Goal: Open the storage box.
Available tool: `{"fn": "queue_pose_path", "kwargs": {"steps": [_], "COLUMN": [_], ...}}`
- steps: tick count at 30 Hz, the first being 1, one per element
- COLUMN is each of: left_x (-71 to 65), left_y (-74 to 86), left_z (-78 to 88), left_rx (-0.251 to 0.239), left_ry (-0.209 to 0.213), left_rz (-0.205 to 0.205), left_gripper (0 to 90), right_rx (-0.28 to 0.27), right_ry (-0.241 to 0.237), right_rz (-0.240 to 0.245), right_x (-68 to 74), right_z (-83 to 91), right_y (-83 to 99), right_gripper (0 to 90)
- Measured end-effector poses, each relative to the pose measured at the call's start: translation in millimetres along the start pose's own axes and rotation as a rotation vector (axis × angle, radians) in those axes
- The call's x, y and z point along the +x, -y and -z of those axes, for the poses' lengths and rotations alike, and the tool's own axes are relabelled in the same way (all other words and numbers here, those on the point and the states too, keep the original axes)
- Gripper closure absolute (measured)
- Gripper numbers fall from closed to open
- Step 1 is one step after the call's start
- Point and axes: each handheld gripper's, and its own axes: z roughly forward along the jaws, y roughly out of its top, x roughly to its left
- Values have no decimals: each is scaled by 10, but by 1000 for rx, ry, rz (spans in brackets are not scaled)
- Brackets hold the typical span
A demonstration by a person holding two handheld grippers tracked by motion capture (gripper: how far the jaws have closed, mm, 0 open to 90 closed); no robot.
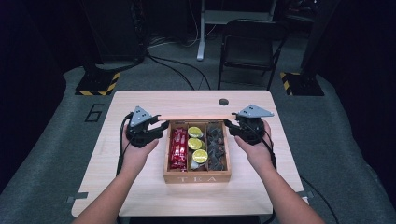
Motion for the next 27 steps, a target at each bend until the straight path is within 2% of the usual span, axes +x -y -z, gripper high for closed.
{"fn": "queue_pose_path", "kwargs": {"steps": [4, 12, 21, 27], "left_x": [23, 31, 82, 119], "left_y": [-1, -28, -102, -162], "left_z": [-21, -48, -90, -136], "left_rx": [-2, -5, 1, -5], "left_ry": [1, -16, -14, -22], "left_rz": [9, -17, 6, 30], "left_gripper": [606, 614, 617, 619], "right_rx": [2, 4, -1, 14], "right_ry": [-3, -2, -16, -7], "right_rz": [8, 0, -29, -24], "right_x": [-14, -35, -101, -138], "right_z": [-8, -35, -90, -198], "right_y": [-12, -48, -83, -70], "right_gripper": [589, 590, 562, 550]}}
